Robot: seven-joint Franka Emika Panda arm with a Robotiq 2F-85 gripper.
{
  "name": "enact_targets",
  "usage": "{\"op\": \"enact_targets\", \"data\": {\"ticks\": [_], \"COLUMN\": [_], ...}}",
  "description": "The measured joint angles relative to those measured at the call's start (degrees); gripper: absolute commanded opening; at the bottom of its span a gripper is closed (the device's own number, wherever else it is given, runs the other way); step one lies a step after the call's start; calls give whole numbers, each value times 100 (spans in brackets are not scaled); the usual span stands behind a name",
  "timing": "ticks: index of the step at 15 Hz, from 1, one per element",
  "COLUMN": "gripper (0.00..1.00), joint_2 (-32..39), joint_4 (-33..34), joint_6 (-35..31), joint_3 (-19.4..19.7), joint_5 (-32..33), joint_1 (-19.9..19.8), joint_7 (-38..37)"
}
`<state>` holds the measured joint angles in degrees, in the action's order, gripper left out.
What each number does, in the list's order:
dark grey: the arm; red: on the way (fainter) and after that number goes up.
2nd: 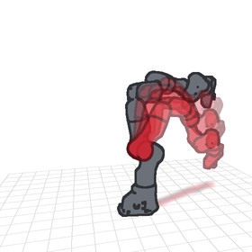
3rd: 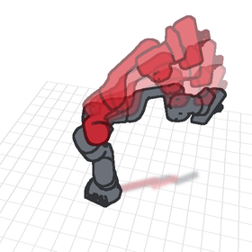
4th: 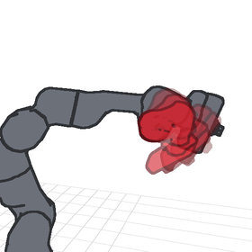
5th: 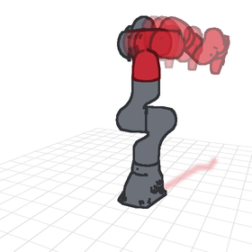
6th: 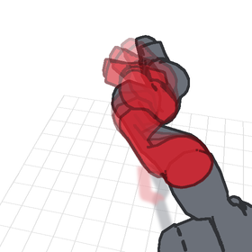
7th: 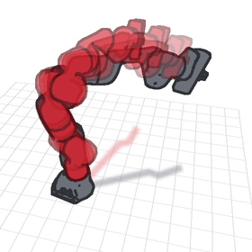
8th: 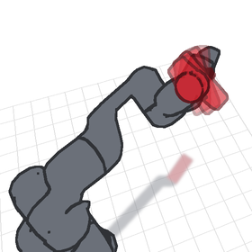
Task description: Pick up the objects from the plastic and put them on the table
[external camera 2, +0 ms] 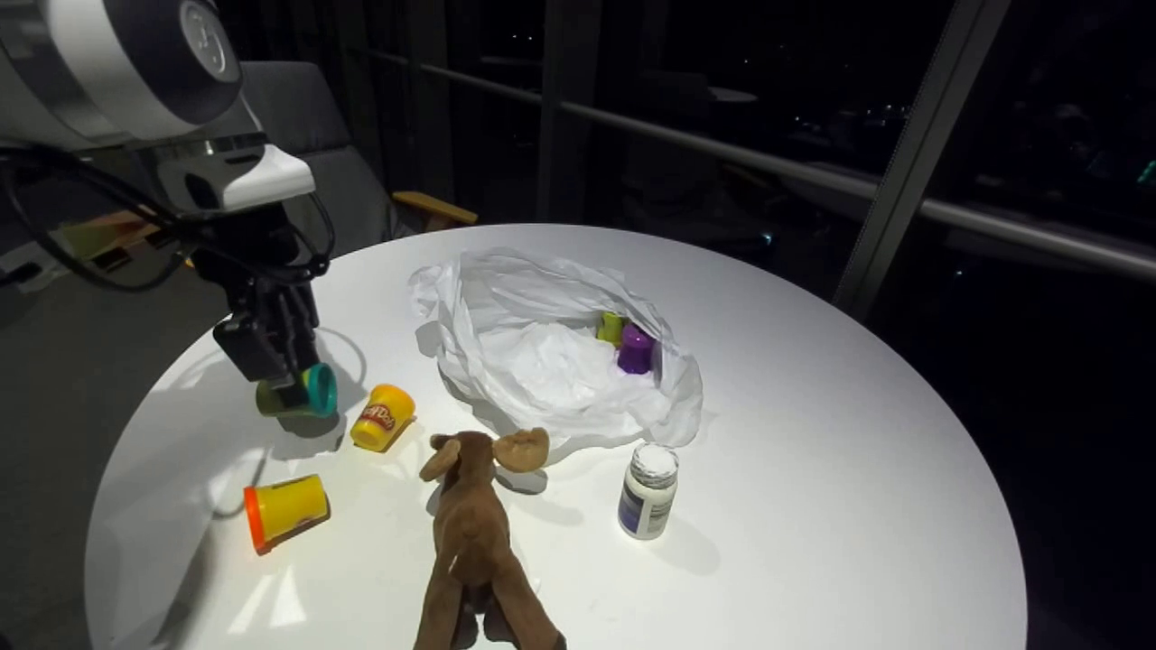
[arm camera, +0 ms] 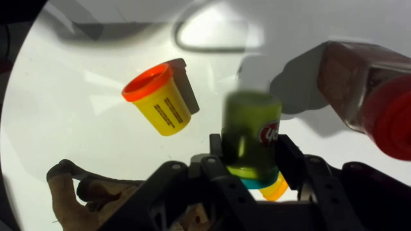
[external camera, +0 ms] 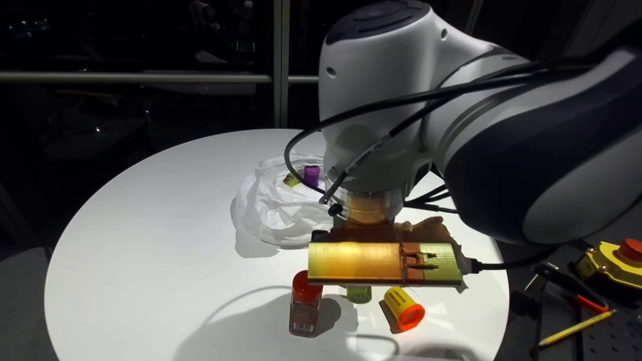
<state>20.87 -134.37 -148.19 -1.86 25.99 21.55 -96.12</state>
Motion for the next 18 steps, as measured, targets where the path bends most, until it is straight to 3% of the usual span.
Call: {"op": "enact_targets", "data": {"ticks": [5,9,13,18], "gripper": [99,100,99,100], "joint_2": [92,26,-77,191], "joint_4": [-154,-86,241,976], "joint_6": [-125,-272,-385,-360], "joint_3": [-39,226,844,1214], "joint_5": [-233,-274,-224,-227], "joint_1": [-109,-139,-206,-629], "joint_7": [423,330,-42,15]}}
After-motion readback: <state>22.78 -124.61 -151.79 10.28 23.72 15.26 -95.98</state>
